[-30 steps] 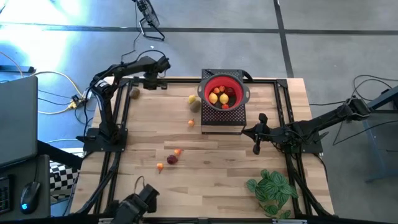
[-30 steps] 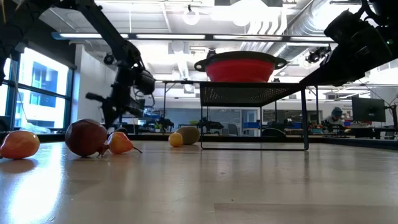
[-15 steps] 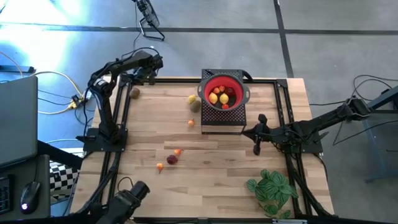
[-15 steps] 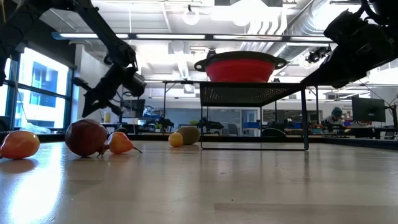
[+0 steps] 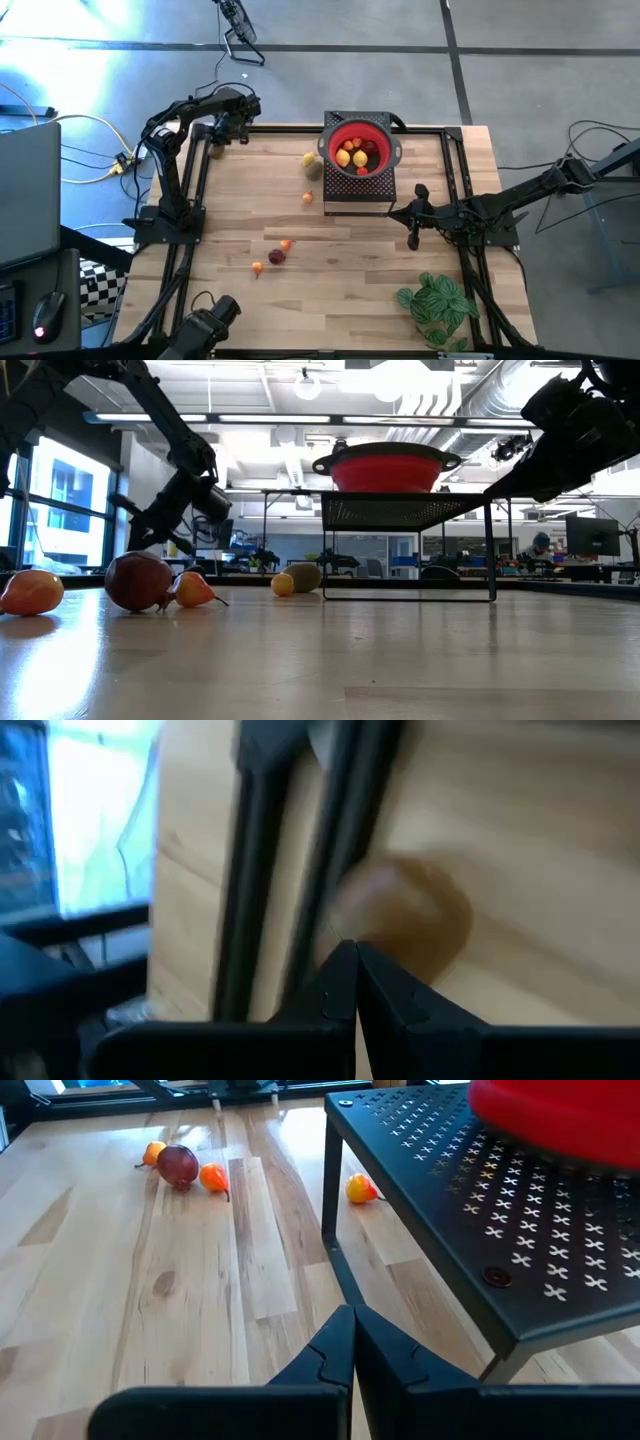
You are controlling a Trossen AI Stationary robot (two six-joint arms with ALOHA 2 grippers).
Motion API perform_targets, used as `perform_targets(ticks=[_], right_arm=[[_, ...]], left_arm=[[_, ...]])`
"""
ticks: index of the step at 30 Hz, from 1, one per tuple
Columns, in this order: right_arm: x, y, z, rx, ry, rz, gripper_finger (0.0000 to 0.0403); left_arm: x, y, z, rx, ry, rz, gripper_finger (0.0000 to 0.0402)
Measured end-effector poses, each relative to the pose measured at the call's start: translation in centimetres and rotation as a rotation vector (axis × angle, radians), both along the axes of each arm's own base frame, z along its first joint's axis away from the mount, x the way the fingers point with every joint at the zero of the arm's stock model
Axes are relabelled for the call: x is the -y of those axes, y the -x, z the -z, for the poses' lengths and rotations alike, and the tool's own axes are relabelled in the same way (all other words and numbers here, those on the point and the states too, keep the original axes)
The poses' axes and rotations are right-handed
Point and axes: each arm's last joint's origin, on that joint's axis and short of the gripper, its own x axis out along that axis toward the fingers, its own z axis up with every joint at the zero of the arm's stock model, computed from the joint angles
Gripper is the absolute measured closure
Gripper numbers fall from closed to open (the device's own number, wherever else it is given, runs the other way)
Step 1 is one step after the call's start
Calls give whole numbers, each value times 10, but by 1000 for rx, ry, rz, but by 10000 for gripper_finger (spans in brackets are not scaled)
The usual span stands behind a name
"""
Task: Pick & Place Fruit
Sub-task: Put the left brown kiwi into the red strainer bowl on the shelf
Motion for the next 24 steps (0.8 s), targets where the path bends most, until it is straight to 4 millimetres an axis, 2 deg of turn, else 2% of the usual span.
perform_targets(ticks=[5, 11, 18, 24], right_arm=[[0, 0, 0, -1, 3, -1, 401], [0, 0, 0, 0, 3, -1, 401], [0, 0, 0, 0, 3, -1, 401], [0, 0, 0, 0, 4, 1, 401]], left_arm=[[10, -2, 9, -23, 30, 15, 402], [21, -11, 10, 5, 101, 42, 402], [41, -40, 13, 97, 191, 148, 401], [67, -68, 8, 49, 191, 323, 401]])
